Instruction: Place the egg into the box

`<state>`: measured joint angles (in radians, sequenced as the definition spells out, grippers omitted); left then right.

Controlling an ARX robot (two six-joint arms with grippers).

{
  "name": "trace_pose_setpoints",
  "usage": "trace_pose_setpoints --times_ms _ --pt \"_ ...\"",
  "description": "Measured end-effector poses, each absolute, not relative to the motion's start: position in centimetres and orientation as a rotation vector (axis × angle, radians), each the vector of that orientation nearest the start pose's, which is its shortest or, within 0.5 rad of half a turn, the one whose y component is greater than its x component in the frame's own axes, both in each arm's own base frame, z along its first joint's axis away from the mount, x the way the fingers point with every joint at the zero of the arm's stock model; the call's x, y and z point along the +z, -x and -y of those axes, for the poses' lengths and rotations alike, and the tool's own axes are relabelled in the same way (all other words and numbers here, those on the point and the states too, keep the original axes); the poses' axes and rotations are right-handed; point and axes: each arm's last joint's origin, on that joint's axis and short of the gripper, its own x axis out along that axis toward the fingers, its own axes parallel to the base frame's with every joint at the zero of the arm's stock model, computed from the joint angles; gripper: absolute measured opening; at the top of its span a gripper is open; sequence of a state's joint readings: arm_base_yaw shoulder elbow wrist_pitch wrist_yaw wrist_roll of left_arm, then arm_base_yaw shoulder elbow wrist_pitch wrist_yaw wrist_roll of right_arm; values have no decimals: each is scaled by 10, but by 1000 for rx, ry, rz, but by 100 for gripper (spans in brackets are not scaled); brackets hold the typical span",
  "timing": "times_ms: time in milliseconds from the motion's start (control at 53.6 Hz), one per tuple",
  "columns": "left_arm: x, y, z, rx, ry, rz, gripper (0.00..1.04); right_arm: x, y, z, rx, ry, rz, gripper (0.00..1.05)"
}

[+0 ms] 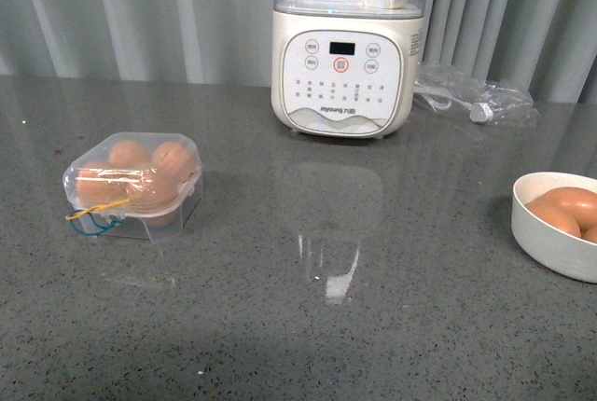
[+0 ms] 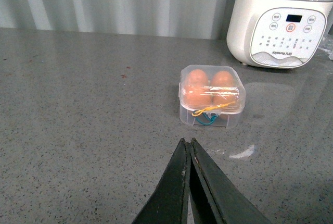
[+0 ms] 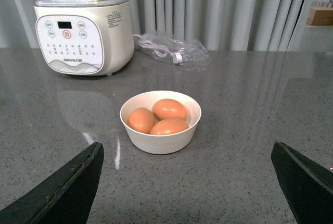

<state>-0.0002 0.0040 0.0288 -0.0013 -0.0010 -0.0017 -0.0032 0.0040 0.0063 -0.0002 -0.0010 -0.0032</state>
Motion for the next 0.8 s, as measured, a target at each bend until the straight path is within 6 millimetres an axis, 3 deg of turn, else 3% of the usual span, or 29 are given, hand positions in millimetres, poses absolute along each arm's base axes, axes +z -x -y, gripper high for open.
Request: trace_pose_setpoints --times_ms 131,429,653,802 --pt "173 -96 0 1 2 23 7 165 -98 0 -2 3 2 97" --pt "173 -96 0 1 2 24 55 165 -98 0 -2 3 2 97" --pt "173 -96 0 1 2 24 98 165 -98 0 -2 3 2 97" --pt "173 -96 0 1 2 24 98 165 -98 0 -2 3 2 97"
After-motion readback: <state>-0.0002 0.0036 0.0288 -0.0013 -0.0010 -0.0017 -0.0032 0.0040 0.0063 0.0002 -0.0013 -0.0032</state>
